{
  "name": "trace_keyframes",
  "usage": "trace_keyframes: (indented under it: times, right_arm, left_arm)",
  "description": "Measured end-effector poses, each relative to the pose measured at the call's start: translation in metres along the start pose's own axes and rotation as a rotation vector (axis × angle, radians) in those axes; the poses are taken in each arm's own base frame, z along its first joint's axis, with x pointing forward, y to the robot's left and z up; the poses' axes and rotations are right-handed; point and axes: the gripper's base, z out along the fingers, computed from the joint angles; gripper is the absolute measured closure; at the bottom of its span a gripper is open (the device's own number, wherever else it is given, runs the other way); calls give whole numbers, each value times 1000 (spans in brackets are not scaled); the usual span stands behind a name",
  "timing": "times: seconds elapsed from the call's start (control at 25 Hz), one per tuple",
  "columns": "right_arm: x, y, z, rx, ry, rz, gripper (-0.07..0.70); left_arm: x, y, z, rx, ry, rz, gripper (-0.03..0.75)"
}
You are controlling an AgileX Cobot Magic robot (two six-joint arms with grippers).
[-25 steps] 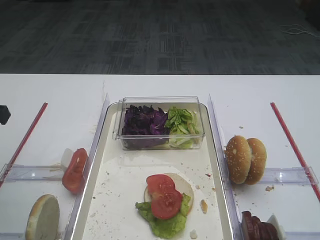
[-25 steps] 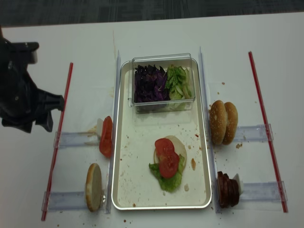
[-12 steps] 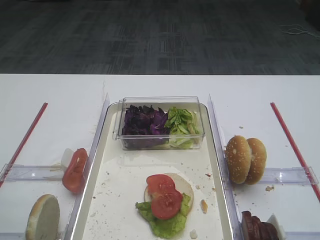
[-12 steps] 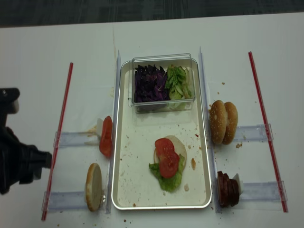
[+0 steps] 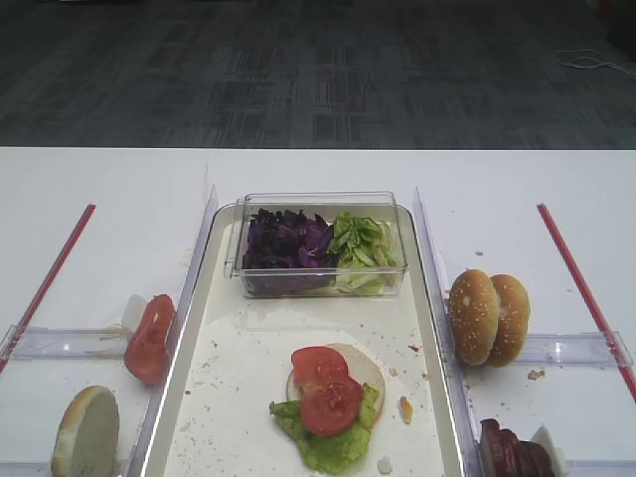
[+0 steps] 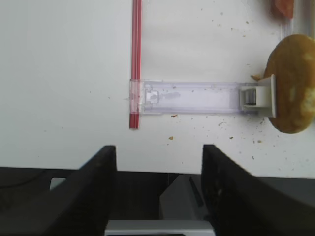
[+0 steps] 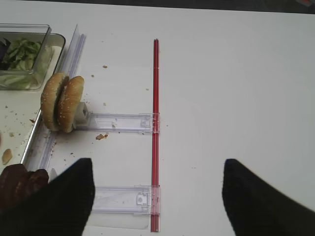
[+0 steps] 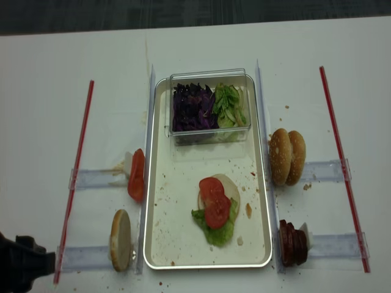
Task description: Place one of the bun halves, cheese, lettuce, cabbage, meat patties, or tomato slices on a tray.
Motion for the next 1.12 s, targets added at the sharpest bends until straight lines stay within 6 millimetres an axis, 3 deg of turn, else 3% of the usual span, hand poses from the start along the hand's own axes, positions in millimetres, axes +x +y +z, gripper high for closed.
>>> trace_keyframes:
  times: [0.96, 1.12]
  right_arm:
    - [0, 0, 0, 0, 0, 0, 58]
    - [0, 0, 0, 0, 1, 0, 58]
  left_arm:
    - [73, 10, -45, 47, -553, 25, 329]
    - [75, 10, -45, 49, -561, 34, 329]
